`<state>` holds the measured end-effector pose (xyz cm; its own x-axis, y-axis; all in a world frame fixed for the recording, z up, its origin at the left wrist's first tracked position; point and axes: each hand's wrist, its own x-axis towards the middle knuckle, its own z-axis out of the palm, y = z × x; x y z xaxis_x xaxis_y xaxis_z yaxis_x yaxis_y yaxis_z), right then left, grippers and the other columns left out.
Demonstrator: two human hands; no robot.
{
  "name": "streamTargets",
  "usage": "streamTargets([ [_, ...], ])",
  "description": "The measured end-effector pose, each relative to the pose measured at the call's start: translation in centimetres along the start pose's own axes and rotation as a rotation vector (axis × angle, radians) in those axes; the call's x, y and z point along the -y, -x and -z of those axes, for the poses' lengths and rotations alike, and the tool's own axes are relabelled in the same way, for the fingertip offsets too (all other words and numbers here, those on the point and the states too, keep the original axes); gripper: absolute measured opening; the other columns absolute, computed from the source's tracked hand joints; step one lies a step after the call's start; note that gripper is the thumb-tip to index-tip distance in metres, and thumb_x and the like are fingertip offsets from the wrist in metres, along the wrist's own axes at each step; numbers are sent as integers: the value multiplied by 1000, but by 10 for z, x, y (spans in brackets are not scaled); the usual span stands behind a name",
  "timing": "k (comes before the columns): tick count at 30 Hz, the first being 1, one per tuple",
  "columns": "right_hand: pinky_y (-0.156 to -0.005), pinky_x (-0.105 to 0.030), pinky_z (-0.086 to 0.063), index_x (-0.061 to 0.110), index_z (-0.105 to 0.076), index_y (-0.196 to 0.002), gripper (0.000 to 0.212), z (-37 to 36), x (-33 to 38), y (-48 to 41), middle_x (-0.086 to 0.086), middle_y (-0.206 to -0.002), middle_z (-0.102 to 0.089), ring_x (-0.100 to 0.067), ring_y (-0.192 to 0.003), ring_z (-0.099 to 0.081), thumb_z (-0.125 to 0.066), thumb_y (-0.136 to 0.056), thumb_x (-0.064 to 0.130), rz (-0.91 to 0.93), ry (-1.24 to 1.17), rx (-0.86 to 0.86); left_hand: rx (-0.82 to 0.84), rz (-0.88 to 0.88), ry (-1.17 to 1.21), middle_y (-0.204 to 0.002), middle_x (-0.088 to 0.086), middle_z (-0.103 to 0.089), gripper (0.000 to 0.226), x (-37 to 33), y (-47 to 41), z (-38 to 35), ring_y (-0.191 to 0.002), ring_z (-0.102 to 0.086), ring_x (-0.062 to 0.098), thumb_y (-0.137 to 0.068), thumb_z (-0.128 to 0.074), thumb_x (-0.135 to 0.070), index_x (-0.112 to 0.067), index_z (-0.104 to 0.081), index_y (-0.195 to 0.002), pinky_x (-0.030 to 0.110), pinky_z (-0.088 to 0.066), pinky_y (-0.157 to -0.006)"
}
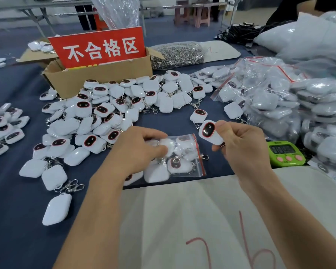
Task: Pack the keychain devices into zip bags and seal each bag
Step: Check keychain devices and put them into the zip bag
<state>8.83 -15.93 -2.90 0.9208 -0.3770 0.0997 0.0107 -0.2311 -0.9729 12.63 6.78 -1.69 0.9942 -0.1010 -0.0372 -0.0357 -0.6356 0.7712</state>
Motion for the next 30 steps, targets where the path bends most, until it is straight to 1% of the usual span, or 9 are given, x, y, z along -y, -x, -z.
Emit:
streamTargets([
  [4,-53,-27,-28,15,-68,-69,44,0,0,3,5,-49,-60,-5,-42,-37,-55,-93,49,16,44,33,-68,-22,-93,-91,-35,-65,34,-2,-4,-13,-84,-54,-27,-76,-78,-24,-45,-77,-103,-5,-36,-67],
  [7,-52,-26,-27,15,-67,-70,42,1,-1,3,7,-48,-59,-6,-41,-38,-56,-96,46,20,78,30,-84,-9,73,-96,-28,-73,39,4,-5,-12,-91,-64,-13,-84,-76,-24,-41,-73,-118,7,-44,-80],
  [10,-55,-28,-30,17,-69,-71,43,3,1,2,2,-54,-64,-6,-43,-39,-55,-91,52,12,71,16,-168,40,205,-90,-28,-74,29,15,-6,8,-90,-67,-10,-91,-69,-21,-44,-74,-109,19,-49,-82],
  [15,-57,-31,-32,17,-70,-70,43,4,3,2,1,-56,-66,-7,-45,-38,-54,-88,53,3,65,12,33,61,-31,-103,-26,-69,45,26,-5,21,-93,-62,-15,-81,-79,-17,-42,-73,-118,7,-40,-79],
  [19,-51,-27,-28,3,-63,-68,52,4,2,5,9,-41,-49,-7,-39,-37,-56,-94,48,30,137,21,7,78,-64,-100,-23,-62,50,21,-9,13,-88,-57,-3,-81,-78,-12,-41,-71,-121,21,-44,-83],
  [22,-46,-22,-32,-3,-62,-72,51,6,0,5,-13,-53,-57,-4,-39,-49,-59,-98,41,39,252,-40,-20,75,4,-103,-17,-64,51,23,-7,12,-89,-58,1,-80,-77,-5,-46,-72,-110,25,-47,-90],
  [25,-49,-32,-38,1,-61,-73,49,9,-1,3,-21,-65,-61,-25,-51,-51,-59,-93,45,18,357,-132,-58,11,78,-103,-22,-69,58,16,-2,12,-95,-61,-8,-78,-66,6,-47,-76,-98,17,-45,-81],
  [27,-54,-40,-48,6,-65,-72,43,10,-1,1,-20,-65,-61,-31,-58,-56,-60,-92,44,14,373,-149,-89,-38,97,-90,-19,-72,58,1,1,14,-82,-63,-6,-77,-59,9,-43,-78,-94,15,-47,-71],
  [30,-44,-29,-36,20,-72,-69,35,10,-1,0,-5,-56,-66,-8,-43,-47,-62,-94,43,6,376,-91,-36,-77,40,-75,-18,-73,25,-32,10,6,-62,-63,-1,-84,-68,-18,-40,-80,-84,16,-49,-57],
])
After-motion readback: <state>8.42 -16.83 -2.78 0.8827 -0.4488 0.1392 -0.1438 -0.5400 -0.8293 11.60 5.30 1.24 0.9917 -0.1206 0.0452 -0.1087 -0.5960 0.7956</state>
